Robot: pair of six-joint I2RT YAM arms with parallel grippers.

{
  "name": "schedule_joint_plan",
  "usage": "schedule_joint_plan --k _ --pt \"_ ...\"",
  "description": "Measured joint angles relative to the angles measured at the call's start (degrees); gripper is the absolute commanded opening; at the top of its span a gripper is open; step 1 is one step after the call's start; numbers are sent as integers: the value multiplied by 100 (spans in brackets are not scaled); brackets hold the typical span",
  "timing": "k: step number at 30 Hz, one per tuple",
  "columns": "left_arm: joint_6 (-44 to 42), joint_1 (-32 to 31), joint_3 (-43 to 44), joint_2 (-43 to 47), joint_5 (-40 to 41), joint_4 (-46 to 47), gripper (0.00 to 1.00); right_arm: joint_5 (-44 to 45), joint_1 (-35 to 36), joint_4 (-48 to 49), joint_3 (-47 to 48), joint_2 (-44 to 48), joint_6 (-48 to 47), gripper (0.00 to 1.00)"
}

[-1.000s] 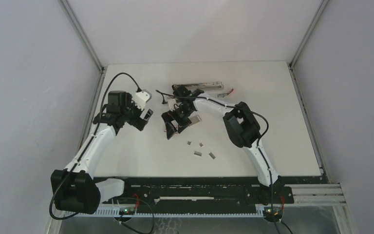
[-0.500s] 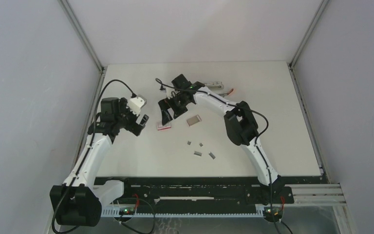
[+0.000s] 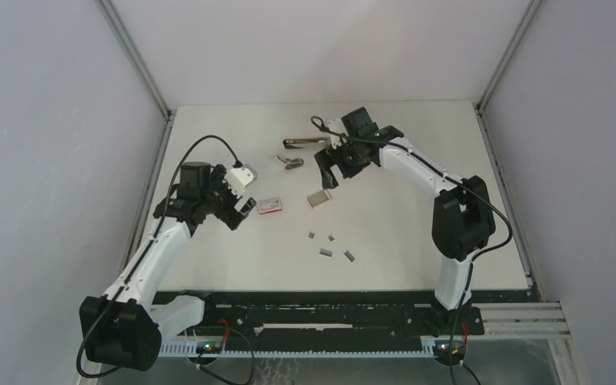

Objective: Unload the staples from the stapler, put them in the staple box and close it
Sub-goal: Move the staple box to the center of the board.

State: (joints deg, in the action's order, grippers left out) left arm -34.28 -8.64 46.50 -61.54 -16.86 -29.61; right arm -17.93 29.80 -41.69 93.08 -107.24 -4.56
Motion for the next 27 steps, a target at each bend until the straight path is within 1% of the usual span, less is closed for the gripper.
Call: schedule_joint_plan --k 5,7,9,15,17,19,22,24,27 --pt "-236 -66 35 11 -205 -623 100 72 -256 26 -855 -15 -118 99" --pt "-236 -105 33 61 -284 -675 100 103 -289 42 -1110 -15 -168 98" --pt "-236 -192 13 162 -267 -610 100 164 -321 37 -1176 -33 -190 97" --pt "-225 -319 -149 413 -133 -352 100 398 -249 260 -831 -380 -208 96" --pt "-225 -319 -243 435 -129 -304 100 402 -203 289 -730 -516 -256 98" --pt "-225 -319 -317 435 -125 -271 100 391 -138 310 -660 -597 -422 100" --pt "-227 -319 -363 439 -122 -254 100 240 2 299 -553 -603 -850 100" --pt "-227 -319 -365 481 -122 -240 100 109 103 199 -278 -667 -1182 100" --pt "-227 -319 -365 601 -109 -197 100 111 243 153 319 -874 -1434 100"
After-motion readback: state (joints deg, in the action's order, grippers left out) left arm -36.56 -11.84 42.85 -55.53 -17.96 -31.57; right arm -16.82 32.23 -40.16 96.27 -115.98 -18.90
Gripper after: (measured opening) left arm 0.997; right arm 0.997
